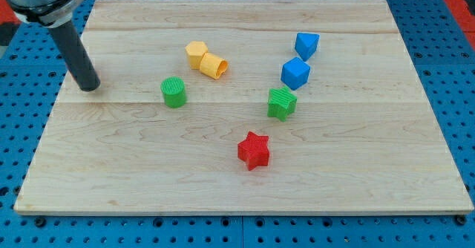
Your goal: Move the red blocks to the top left of the green circle
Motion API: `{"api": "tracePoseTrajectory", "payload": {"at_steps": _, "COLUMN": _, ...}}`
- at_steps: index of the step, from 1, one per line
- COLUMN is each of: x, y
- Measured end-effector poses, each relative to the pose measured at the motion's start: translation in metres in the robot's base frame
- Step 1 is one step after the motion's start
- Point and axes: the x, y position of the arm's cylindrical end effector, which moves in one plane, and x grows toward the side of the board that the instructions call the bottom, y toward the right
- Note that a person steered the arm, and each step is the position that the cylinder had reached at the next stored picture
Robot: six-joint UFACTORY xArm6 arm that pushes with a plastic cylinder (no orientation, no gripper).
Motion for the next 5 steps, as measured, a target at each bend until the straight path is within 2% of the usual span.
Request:
{"api": "tracePoseTrajectory", "payload": {"at_steps": 1, "x": 0.058, "y": 0.058}}
{"api": "tracePoseTrajectory", "payload": {"at_steps": 2, "x": 0.057, "y": 0.12}}
{"api": "tracePoseTrajectory", "payload": {"at_steps": 3, "x": 0.062, "y": 0.219}}
{"api": "tracePoseTrajectory", "payload": {"at_steps": 4, "x": 0.092, "y": 0.316}}
{"api": "tracePoseTrajectory", "payload": {"at_steps": 5, "x": 0.13, "y": 0.283}}
